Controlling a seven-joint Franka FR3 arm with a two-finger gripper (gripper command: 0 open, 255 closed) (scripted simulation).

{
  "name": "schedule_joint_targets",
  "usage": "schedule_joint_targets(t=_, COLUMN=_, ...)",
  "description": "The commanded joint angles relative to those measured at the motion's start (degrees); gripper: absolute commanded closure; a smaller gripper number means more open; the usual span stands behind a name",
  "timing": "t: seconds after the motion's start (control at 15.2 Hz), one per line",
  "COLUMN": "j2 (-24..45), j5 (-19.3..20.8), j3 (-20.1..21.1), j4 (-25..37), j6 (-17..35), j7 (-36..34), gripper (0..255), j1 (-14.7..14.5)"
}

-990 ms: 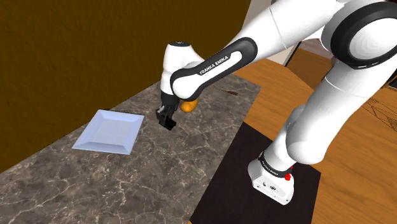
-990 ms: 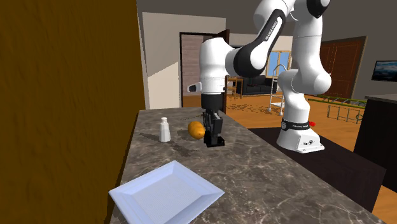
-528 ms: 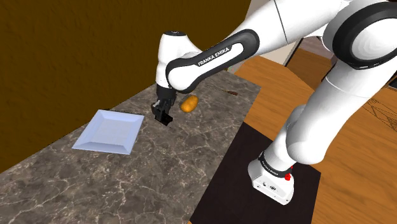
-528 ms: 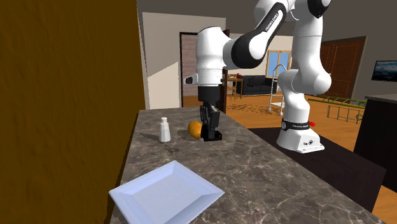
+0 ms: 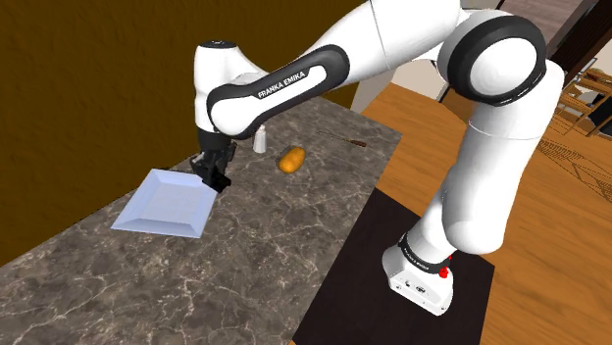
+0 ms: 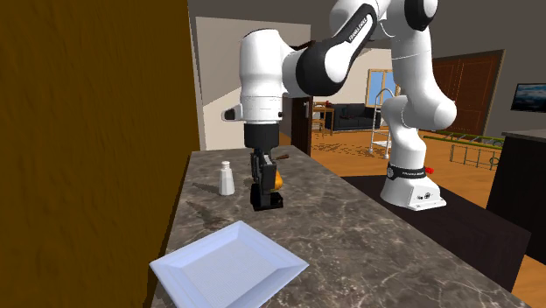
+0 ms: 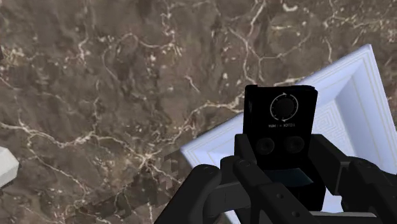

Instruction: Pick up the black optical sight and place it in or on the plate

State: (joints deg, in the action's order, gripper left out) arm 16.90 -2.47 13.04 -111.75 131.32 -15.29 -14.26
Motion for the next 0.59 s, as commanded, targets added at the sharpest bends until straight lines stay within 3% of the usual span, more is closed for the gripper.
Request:
schedule_joint_targets(t=0.0, j2=4.35, j5=1.4, j3=0.04, j4=6.51, j6=-2.13, j7=-2.15, gripper=255, j1=-1.47)
schedule_joint_targets(t=0.46, j2=20.66, j5=4.85, j3=-0.75, j4=32.44, j6=-11.65, j7=-6.5, gripper=255, j1=-6.57)
schedule_joint_targets(t=0.53, j2=20.95, j5=4.87, j3=-0.81, j4=32.14, j6=-11.06, j7=-6.48, gripper=255, j1=-6.6)
